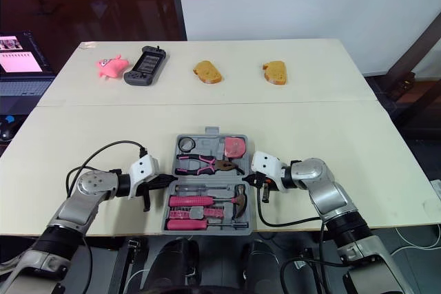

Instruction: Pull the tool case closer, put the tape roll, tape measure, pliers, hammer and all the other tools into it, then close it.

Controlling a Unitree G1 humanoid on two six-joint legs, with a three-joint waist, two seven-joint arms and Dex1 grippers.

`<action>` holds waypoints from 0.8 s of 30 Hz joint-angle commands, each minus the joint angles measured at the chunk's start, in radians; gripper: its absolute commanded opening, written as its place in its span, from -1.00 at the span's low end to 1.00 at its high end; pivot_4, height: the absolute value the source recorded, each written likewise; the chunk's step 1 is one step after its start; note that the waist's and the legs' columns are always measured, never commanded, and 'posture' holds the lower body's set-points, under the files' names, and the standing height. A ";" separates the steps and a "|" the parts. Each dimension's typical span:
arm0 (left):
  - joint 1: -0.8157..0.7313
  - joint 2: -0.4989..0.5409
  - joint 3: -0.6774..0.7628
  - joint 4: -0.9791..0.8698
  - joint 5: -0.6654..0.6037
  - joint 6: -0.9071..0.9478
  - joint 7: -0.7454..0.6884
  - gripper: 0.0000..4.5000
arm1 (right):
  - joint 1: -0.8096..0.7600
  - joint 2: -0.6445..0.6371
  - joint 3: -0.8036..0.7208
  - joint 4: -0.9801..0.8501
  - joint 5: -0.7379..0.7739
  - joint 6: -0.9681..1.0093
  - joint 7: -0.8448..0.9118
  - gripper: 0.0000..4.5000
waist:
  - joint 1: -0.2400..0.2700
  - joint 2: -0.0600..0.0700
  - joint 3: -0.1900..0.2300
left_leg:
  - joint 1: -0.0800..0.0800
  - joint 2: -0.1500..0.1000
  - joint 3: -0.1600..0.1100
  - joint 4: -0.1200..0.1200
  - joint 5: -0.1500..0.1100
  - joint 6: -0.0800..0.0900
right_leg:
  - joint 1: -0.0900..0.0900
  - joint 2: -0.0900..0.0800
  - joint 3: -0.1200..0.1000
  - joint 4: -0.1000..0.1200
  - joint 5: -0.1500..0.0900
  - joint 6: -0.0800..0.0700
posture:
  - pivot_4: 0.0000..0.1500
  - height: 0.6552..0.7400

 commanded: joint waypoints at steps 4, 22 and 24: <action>-0.003 -0.009 -0.015 0.003 0.006 -0.001 0.035 -1.00 | -0.024 0.018 0.024 -0.018 0.032 -0.026 0.025 -0.98 | 0.000 0.000 0.000 | 0.000 0.000 0.000 0.000 0.000 0.000 | 0.000 0.000 0.000 0.000 0.000 0.000 | 1.00 0.50; 0.076 0.130 0.136 -0.077 -0.159 0.012 -0.013 -1.00 | 0.013 -0.153 -0.175 -0.116 0.230 0.152 0.070 -0.98 | -0.005 0.001 0.001 | -0.001 0.000 0.000 -0.001 0.000 0.000 | -0.002 0.000 0.000 0.000 0.000 -0.001 | 1.00 0.50; 0.113 0.133 0.147 -0.175 -0.237 0.043 -0.067 -1.00 | 0.022 -0.164 -0.204 -0.154 0.289 0.233 0.077 -0.98 | -0.001 0.000 0.001 | -0.002 0.000 0.000 -0.001 0.000 0.000 | -0.002 -0.001 0.000 0.000 0.000 -0.001 | 1.00 0.50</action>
